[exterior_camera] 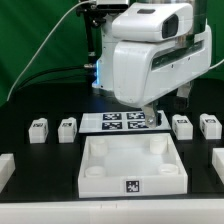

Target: Assemble one leg

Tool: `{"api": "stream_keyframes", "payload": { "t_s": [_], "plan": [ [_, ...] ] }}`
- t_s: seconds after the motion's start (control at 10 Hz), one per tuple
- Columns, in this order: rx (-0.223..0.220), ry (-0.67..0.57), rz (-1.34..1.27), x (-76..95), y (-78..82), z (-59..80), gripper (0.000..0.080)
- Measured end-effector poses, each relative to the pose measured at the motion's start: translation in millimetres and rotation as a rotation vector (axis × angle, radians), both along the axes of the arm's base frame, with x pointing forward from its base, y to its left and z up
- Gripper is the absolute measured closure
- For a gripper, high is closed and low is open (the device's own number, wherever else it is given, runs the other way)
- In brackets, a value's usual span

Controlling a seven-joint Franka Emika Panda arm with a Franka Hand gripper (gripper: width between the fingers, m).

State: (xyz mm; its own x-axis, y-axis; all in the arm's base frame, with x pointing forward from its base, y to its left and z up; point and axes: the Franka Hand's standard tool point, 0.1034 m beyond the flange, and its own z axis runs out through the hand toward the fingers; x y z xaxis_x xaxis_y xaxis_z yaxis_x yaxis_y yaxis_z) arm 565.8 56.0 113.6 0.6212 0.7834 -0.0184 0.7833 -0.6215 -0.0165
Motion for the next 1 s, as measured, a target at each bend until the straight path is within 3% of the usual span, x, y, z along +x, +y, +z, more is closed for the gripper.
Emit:
{"api": "stream_keyframes", "payload": {
  "t_s": [0.5,0.7,1.0],
  "plan": [
    [0.001,-0.001,0.025,-1.9,-0.2,-0.6,0.015],
    [0.004,-0.003,0.242,-33.9,-7.3,-9.4,0.015],
    [0.018,0.001,0.585,-94.2,-41.5,-36.9,0.015]
  ]
}}
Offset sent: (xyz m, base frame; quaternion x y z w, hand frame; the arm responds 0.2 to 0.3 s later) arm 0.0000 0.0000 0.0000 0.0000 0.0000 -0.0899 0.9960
